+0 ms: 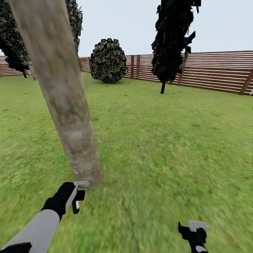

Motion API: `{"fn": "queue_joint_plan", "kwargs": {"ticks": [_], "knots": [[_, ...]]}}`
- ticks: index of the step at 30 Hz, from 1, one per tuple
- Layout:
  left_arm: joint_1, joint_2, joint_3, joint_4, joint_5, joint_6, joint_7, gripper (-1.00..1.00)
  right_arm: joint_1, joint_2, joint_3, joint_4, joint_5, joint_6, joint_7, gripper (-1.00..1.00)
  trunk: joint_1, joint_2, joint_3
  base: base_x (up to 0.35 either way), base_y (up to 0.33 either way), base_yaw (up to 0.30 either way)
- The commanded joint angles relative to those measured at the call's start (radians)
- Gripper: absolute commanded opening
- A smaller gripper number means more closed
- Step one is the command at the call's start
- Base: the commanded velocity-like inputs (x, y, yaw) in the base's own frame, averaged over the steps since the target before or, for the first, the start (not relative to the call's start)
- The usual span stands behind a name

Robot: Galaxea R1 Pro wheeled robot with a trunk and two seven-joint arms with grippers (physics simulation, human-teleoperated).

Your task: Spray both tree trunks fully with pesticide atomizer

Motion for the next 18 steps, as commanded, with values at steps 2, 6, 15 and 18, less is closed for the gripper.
{"fn": "queue_joint_plan", "kwargs": {"ticks": [2,6,15,18], "knots": [[-0.001,-0.001,0.003,-0.002,-0.008,0.005,-0.002,-1.00,0.000,0.000,0.009,0.000,-0.008,-0.002,-0.002,1.00,0.000,0.000,-0.001,0.005,-0.283,0.000],[-0.001,-0.002,0.003,-0.003,-0.008,0.005,-0.003,-1.00,0.000,0.000,0.009,0.000,-0.007,-0.002,-0.002,1.00,0.000,0.000,-0.001,0.001,-0.283,0.000],[-0.001,-0.002,0.005,-0.004,-0.009,0.005,-0.003,-1.00,0.000,0.003,0.009,0.000,-0.007,-0.002,-0.002,1.00,0.000,0.000,-0.001,0.000,-0.283,0.101],[-0.001,-0.001,0.007,-0.007,-0.009,0.005,-0.003,-1.00,0.000,0.003,0.009,0.000,-0.007,-0.002,-0.002,1.00,0.000,0.000,-0.001,0.002,-0.283,0.276]]}}
